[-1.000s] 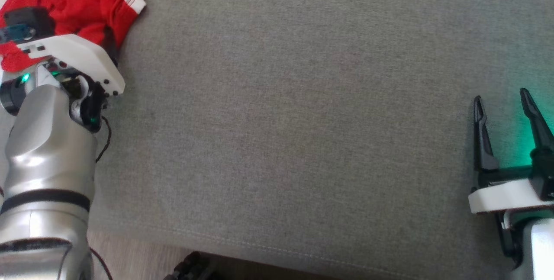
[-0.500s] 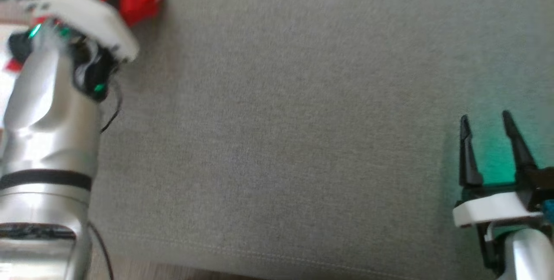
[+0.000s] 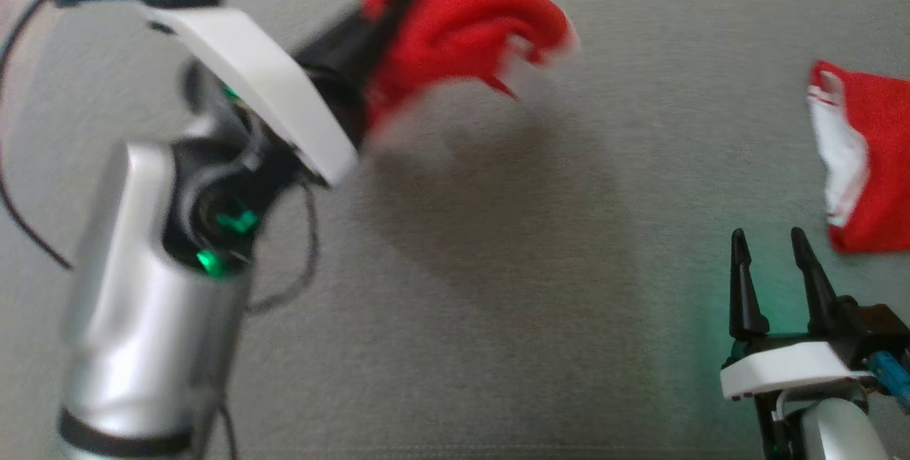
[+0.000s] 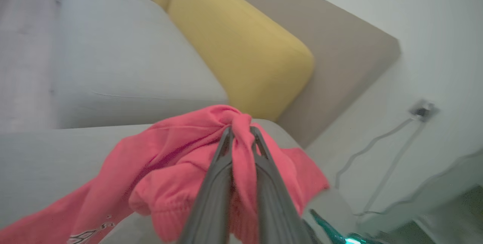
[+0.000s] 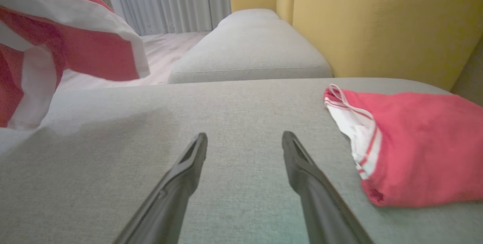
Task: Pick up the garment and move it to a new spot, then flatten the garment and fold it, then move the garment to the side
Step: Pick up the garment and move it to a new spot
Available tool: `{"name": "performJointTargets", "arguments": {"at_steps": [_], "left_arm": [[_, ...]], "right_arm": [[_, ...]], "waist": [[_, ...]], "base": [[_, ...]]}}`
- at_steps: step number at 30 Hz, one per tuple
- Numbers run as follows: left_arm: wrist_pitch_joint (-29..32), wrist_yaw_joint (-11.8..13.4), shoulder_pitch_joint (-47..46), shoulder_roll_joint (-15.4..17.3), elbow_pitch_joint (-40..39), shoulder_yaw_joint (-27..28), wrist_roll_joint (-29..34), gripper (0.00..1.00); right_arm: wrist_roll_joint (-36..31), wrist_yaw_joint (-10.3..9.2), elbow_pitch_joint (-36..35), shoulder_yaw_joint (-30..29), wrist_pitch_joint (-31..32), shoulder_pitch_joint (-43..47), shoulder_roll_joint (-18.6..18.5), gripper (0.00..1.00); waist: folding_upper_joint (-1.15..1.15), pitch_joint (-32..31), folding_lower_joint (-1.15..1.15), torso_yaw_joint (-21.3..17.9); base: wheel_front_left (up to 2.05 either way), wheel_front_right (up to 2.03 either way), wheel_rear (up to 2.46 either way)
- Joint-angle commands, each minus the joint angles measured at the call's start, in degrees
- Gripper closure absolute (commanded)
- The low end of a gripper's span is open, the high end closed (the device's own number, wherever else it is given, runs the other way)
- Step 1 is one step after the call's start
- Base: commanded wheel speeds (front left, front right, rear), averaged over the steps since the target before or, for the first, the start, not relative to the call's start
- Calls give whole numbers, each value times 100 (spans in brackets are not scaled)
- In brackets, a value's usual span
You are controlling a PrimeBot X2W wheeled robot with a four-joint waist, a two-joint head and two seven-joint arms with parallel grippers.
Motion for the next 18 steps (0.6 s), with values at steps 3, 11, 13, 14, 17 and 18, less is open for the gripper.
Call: {"name": "performJointTargets", "arguments": {"at_steps": [3, 11, 13, 14, 17, 18], "left_arm": [[425, 446, 131, -146, -1074, 50, -388, 100], [707, 1717, 735, -560, -1846, -214, -1602, 100], [560, 2096, 822, -577, -1672, -114, -1849, 100], [423, 2292, 853, -582, -1510, -13, -1953, 100], [-150, 2637, 809, -586, -763, 247, -1921, 100], [-376, 2710, 780, -586, -419, 368, -1838, 100]], "right_arm": [[126, 43, -42, 163, -101, -64, -26, 0], [286, 43, -13, 227, -109, -73, -25, 0], [321, 43, -19, 248, -109, -84, -25, 0], [337, 43, -21, 256, -109, -94, -25, 0], [366, 43, -26, 274, -110, -118, -25, 0], [373, 43, -26, 280, -110, -125, -25, 0]], "waist": [[0, -179, 0, -480], [0, -174, 0, -1019], [0, -151, 0, -1115], [0, -135, 0, -1153], [0, -94, 0, -1218], [0, -82, 0, -1231]], "base": [[0, 0, 0], [0, 0, 0], [0, 0, 0], [0, 0, 0], [0, 0, 0], [0, 0, 0]]}}
